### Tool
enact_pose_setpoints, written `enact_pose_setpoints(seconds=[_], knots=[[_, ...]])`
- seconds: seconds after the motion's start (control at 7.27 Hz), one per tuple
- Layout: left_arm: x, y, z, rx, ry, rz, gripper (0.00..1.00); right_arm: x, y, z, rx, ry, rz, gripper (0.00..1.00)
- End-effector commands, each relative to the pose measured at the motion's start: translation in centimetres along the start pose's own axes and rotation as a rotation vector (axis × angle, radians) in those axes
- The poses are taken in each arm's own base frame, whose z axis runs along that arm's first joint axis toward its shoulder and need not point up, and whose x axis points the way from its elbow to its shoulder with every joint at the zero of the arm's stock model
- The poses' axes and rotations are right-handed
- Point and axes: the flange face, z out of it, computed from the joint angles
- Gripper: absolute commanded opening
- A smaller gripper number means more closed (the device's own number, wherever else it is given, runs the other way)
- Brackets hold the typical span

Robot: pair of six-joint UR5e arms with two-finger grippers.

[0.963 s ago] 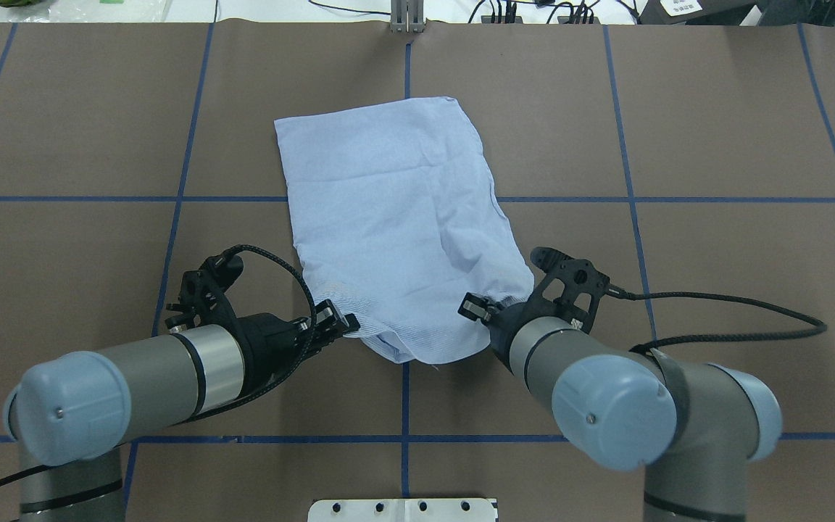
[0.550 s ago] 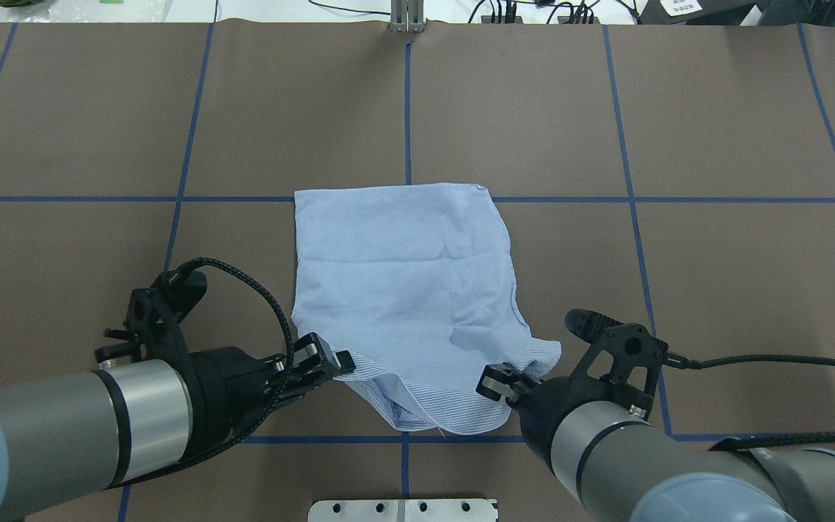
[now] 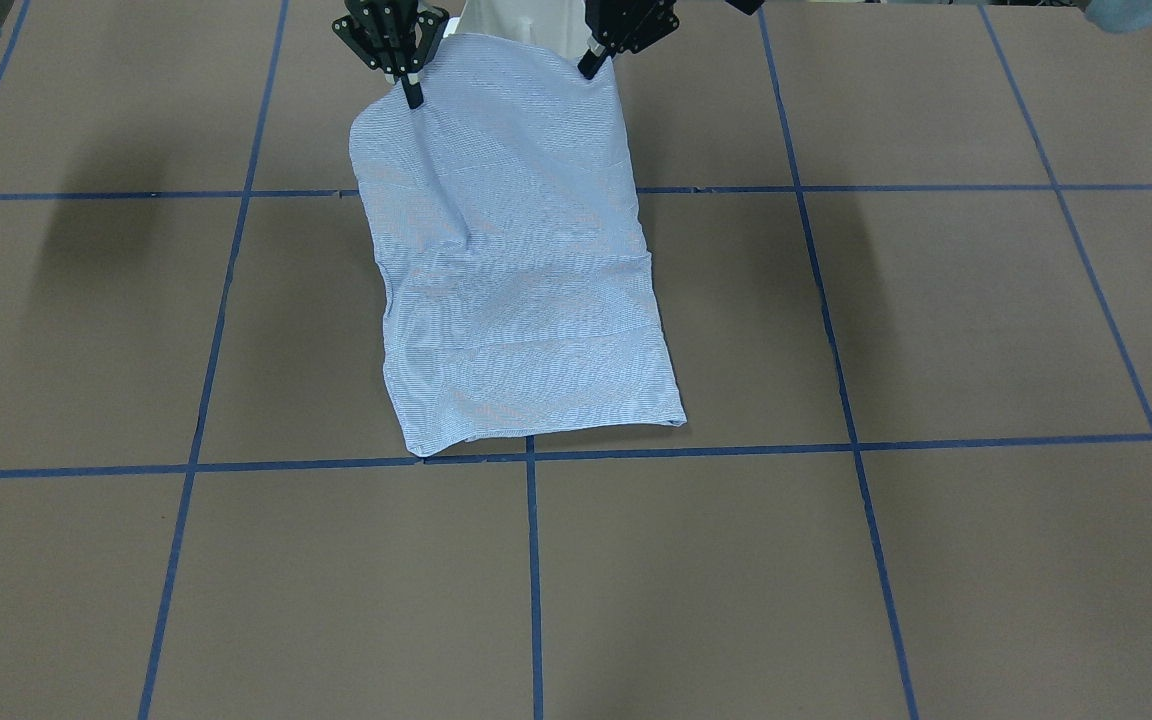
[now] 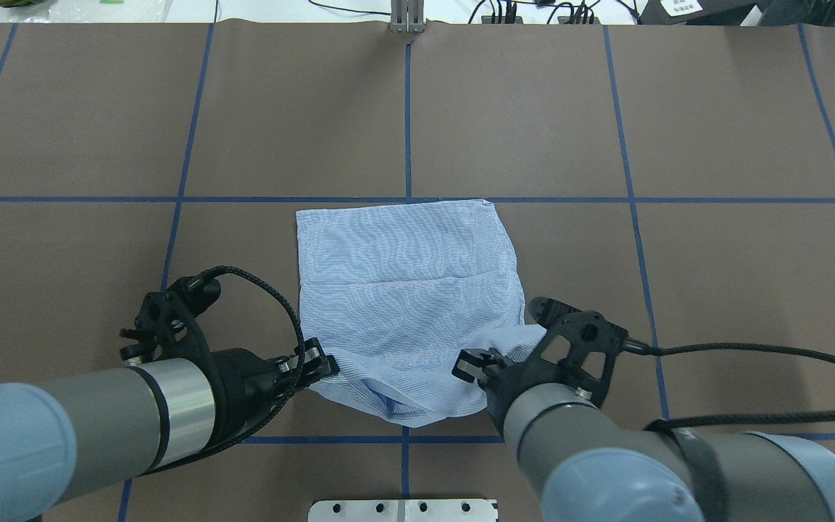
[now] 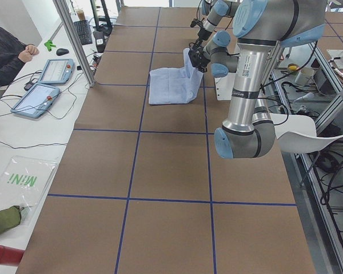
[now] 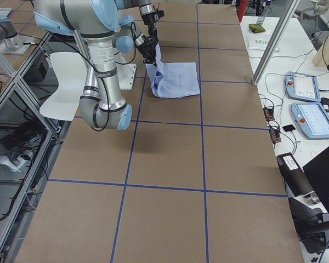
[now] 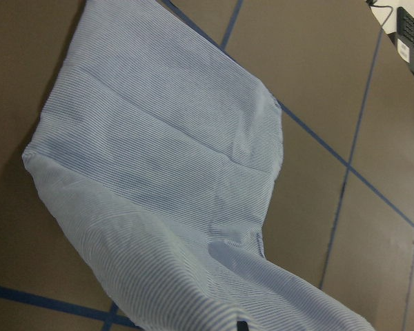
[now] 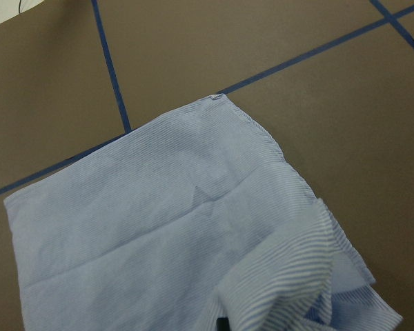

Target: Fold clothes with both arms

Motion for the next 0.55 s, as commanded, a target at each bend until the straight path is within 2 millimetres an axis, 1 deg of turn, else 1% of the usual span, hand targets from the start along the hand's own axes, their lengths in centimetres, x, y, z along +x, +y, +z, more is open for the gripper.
enact_pose_setpoints(seconds=[0.0,0.14,0.28,0.41], knots=[[0.9,-3.1,1.7,0.073,-0.011,0.055,0.00,-2.3,-2.5,4.8,0.062,-0.015,0.001,0.00],[2.2,-4.9,3.8,0.116,-0.022,0.081,0.00,-2.7,-3.7,6.6,0.082,-0.025,-0.002,0.00],[3.1,-6.3,5.4,0.148,-0.034,0.106,0.00,-3.4,-5.1,8.0,0.109,-0.011,-0.015,0.00],[3.2,-8.2,6.0,0.180,-0.048,0.139,0.00,-5.2,-5.5,10.4,0.132,0.024,-0.015,0.00]])
